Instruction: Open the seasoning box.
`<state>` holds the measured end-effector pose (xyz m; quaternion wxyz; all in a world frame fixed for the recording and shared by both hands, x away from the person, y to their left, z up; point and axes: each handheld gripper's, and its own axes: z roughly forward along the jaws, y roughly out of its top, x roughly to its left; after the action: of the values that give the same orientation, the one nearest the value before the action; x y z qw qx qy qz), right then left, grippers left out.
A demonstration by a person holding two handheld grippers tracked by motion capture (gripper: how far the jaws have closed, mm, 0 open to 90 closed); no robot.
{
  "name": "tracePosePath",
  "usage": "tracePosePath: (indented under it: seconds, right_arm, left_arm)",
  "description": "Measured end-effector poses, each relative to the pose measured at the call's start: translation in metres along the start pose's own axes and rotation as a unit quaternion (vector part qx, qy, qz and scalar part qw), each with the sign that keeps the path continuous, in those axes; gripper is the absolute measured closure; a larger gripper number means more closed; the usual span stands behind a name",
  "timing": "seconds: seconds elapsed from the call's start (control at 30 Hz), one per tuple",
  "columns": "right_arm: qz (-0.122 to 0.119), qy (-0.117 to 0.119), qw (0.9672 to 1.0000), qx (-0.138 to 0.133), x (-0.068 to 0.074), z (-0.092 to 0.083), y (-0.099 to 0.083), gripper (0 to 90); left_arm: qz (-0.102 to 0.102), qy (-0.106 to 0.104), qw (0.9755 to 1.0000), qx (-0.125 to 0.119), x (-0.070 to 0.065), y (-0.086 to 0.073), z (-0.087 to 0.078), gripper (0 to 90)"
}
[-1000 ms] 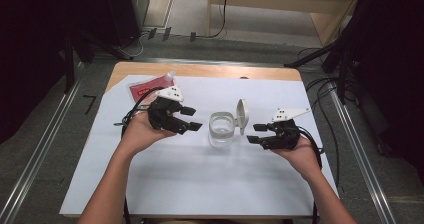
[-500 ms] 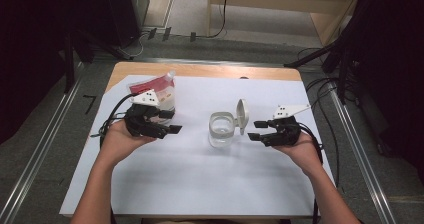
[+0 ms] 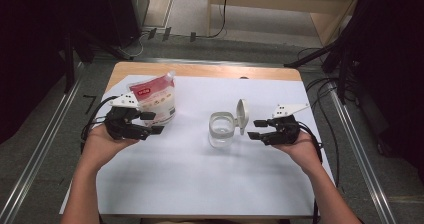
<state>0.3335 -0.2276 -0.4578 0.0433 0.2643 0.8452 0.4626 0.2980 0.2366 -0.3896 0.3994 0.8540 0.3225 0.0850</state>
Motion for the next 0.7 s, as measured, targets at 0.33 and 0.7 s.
tracePosePath:
  seconds: [0.33,0.7]
  right_arm:
    - [0.001,-0.005,1.0,0.002,-0.001,-0.002,-0.001,45.1]
    - [0.003,-0.003,0.9999,0.009,0.001,0.001,-0.003,45.1]
  left_arm:
    - [-0.031,0.028,0.9991,-0.009,0.019,-0.016,-0.018,39.7]
    - [-0.054,0.056,0.9969,-0.008,0.042,-0.022,-0.02,39.9]
